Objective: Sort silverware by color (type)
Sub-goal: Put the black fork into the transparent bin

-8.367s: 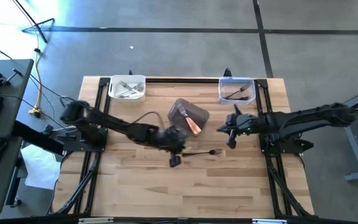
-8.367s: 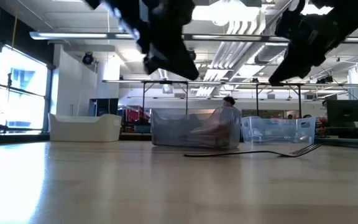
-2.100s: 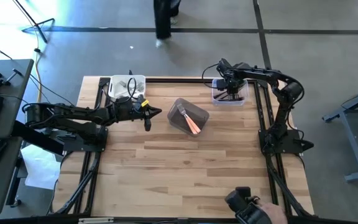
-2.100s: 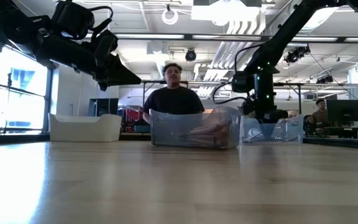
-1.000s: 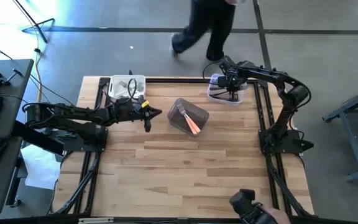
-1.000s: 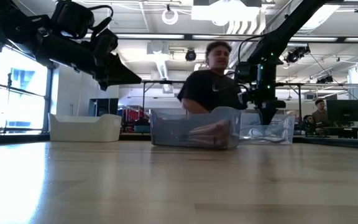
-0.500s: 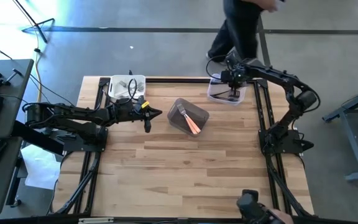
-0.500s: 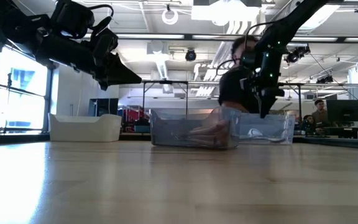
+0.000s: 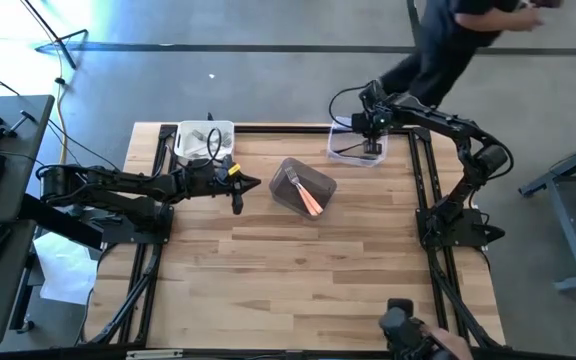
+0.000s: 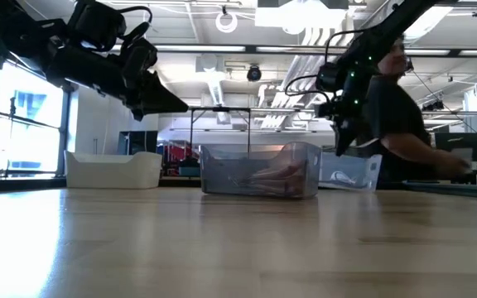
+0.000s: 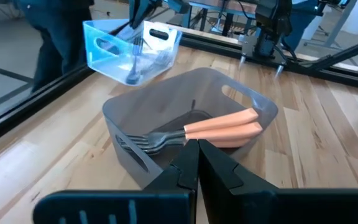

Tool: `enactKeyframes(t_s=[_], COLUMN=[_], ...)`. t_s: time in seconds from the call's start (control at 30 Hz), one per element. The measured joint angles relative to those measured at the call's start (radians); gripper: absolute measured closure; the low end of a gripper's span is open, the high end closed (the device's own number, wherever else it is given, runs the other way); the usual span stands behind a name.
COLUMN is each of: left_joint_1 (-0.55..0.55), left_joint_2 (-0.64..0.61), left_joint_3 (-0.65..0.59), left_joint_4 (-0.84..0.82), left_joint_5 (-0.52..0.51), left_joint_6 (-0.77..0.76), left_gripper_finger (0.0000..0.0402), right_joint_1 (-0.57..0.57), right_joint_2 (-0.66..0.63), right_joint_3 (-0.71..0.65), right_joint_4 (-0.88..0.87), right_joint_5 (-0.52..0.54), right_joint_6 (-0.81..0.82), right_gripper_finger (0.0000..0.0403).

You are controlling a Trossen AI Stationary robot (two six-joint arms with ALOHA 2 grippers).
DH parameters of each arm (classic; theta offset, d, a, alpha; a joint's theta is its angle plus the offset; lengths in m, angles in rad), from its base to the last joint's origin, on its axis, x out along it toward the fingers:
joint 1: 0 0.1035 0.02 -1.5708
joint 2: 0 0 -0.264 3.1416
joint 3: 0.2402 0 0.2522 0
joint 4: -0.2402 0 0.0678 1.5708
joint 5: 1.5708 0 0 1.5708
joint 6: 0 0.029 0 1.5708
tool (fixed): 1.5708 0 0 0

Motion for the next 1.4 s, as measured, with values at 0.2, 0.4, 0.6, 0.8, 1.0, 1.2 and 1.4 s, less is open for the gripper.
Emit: enactKeyframes(t_s=[0.2, 0.4, 0.6, 0.8, 1.0, 1.2, 1.4], left_joint_1=[-0.002, -0.002, -0.002, -0.002, -0.002, -0.002, -0.002], left_joint_2=[0.000, 0.000, 0.000, 0.000, 0.000, 0.000, 0.000], left_joint_3=[0.000, 0.000, 0.000, 0.000, 0.000, 0.000, 0.000], left_joint_4=[-0.005, -0.004, -0.004, -0.004, -0.004, -0.004, -0.004], left_joint_5=[0.000, 0.000, 0.000, 0.000, 0.000, -0.002, -0.004], left_joint_6=[0.000, -0.006, -0.008, -0.008, -0.007, -0.008, -0.008], left_gripper_finger=[0.0401, 0.0401, 0.0401, 0.0401, 0.0401, 0.0401, 0.0401], right_joint_1=[-0.019, -0.004, 0.014, 0.032, 0.032, 0.041, 0.041], right_joint_2=[0.000, -0.001, -0.008, -0.008, 0.015, 0.043, 0.093], right_joint_3=[0.000, 0.000, 0.000, 0.000, 0.000, 0.000, 0.000], right_joint_4=[-0.091, -0.116, -0.066, -0.028, -0.008, 0.051, 0.078], right_joint_5=[0.103, 0.089, 0.037, 0.026, -0.034, -0.060, -0.058], right_joint_6=[0.060, 0.057, -0.016, -0.098, -0.115, -0.176, -0.240], right_gripper_finger=[0.0402, 0.0402, 0.0402, 0.0402, 0.0402, 0.0402, 0.0402])
